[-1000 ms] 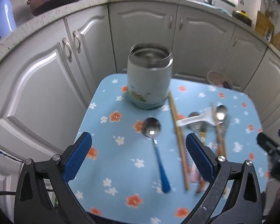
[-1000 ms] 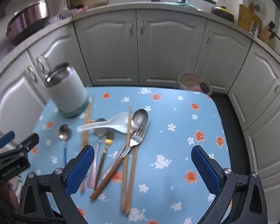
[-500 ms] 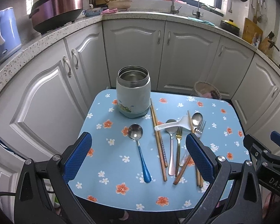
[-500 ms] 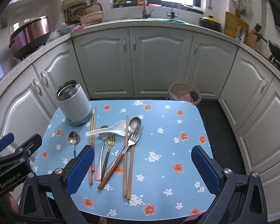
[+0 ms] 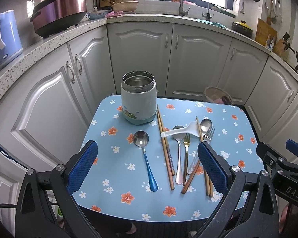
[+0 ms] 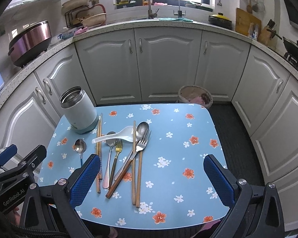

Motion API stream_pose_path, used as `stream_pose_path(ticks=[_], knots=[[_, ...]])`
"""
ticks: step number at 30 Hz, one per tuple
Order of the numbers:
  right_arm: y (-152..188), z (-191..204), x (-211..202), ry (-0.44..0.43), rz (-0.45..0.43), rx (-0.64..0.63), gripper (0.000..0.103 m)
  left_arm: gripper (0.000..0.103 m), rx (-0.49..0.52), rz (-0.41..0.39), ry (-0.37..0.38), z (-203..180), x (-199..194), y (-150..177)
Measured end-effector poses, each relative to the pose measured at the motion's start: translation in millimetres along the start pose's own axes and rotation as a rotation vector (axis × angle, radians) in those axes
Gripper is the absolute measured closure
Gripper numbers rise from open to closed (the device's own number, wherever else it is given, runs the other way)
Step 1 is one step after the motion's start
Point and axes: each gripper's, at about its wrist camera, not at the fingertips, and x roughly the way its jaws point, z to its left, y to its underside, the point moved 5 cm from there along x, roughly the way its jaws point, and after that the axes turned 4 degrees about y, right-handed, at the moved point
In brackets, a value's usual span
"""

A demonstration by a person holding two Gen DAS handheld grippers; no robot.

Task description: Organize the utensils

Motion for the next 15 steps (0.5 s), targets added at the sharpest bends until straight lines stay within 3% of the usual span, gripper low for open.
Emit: stream_pose_path(ticks=[15], knots=[[4.3,1.0,6.5,0.001,0.016,-0.003,0.0,0.002,-0.006,0.006,-0.001,1.5,1.1,3.8]])
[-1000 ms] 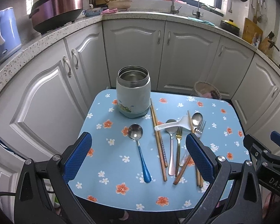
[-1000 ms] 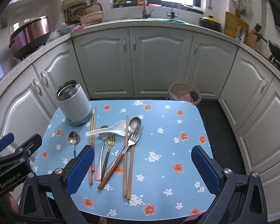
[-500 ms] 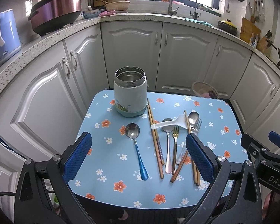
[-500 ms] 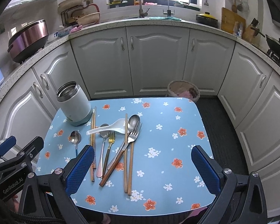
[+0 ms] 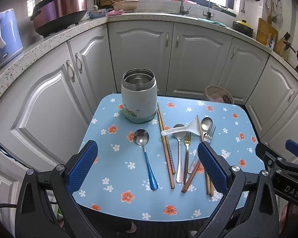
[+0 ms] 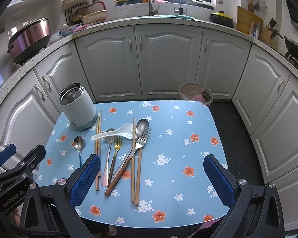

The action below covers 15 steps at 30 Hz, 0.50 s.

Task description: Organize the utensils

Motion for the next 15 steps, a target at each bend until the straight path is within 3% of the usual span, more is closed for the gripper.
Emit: stream_pose_path(ticks=[15], knots=[[4.4,2.0,1.1,0.002,0.006,-0.007,0.0,0.002,0.004,0.011,0.003,-3.0,0.2,1.1]])
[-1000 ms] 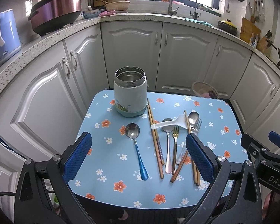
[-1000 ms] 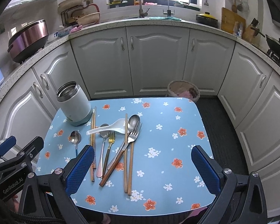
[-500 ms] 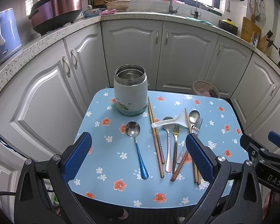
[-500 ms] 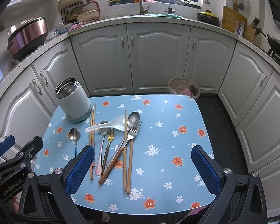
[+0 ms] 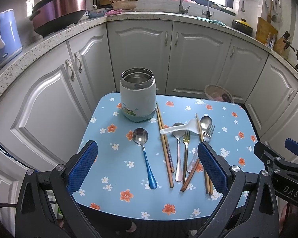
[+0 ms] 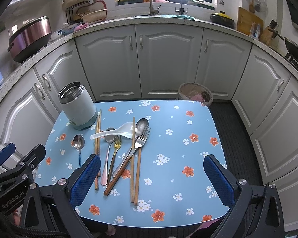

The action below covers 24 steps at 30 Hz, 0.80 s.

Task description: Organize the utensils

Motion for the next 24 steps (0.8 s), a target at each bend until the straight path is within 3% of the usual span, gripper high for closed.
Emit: stream_pose_path(ticks=[24], knots=[[-0.5,0.9,0.8,-0.01,0.012,-0.006,0.0,0.002,-0.008,0.014,0.011,-4.3,2.8,5.2]])
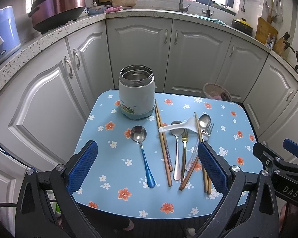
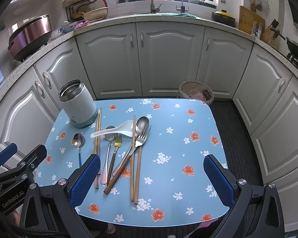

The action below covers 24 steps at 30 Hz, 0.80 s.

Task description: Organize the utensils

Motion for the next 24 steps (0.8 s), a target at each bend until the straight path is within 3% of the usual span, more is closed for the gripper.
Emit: stream_pose_path(ticks=[24], knots=[[-0.6,-3.1,4.0,-0.028,0.023,0.012,0.0,0.002,-0.002,-0.013,0.003,2.6,0.8,-1.8]])
